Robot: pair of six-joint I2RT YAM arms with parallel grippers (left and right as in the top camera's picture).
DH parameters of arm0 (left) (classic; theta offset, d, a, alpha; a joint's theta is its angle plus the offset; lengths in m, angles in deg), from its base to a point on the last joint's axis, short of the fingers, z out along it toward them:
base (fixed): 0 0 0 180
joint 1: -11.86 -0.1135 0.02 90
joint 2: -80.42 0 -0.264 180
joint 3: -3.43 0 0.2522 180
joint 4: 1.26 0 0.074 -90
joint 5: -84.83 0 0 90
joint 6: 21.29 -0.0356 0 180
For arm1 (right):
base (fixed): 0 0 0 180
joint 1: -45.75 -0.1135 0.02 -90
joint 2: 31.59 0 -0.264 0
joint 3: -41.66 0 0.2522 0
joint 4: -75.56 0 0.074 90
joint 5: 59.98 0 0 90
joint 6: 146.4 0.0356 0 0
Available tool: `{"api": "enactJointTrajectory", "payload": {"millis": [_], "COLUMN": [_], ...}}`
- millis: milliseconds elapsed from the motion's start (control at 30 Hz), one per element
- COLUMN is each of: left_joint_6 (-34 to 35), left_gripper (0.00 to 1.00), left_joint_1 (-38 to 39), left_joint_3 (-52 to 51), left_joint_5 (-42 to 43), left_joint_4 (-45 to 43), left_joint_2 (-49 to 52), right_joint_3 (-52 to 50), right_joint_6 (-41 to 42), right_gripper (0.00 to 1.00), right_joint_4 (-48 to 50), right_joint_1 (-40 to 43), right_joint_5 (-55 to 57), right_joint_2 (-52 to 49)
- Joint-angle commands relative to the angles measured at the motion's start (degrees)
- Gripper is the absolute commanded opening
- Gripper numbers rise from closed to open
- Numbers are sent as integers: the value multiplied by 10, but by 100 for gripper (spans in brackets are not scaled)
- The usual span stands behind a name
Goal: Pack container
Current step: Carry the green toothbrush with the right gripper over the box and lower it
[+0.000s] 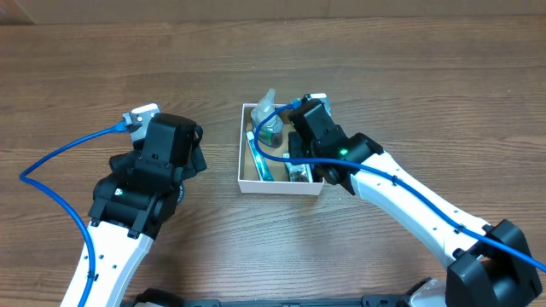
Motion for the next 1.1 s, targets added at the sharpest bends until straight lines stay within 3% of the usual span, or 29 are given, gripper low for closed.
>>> {"api": "enactJointTrajectory", "payload": {"millis": [0,700,767,933,967,1067], "left_joint_6": [-5,-5,-5,-5,-5,-5], "left_gripper": [100,100,100,100,100,100], "left_joint_1": [-3,-3,-3,-3,-3,-3], "left_joint_3": [8,8,8,8,8,8], "left_joint_5": [-8,-8,-8,-8,-8,-8], "left_joint_4": [-2,-3,-3,-2,-2,-3], "left_joint_2": [2,2,2,2,2,2], "right_joint_3": [13,10,10,10,10,16], "right_joint_6": [1,-17,-17,-19,-19,-34], "right_gripper": [11,13,21,22,29,38], "right_joint_4": [-15,20,19,21,22,17], "right_joint_1": [-1,-1,-1,-1,-1,-1], "right_joint_5": [10,10,10,10,10,10], "right_joint_2": [-3,-43,-44,-44,-44,-40]}}
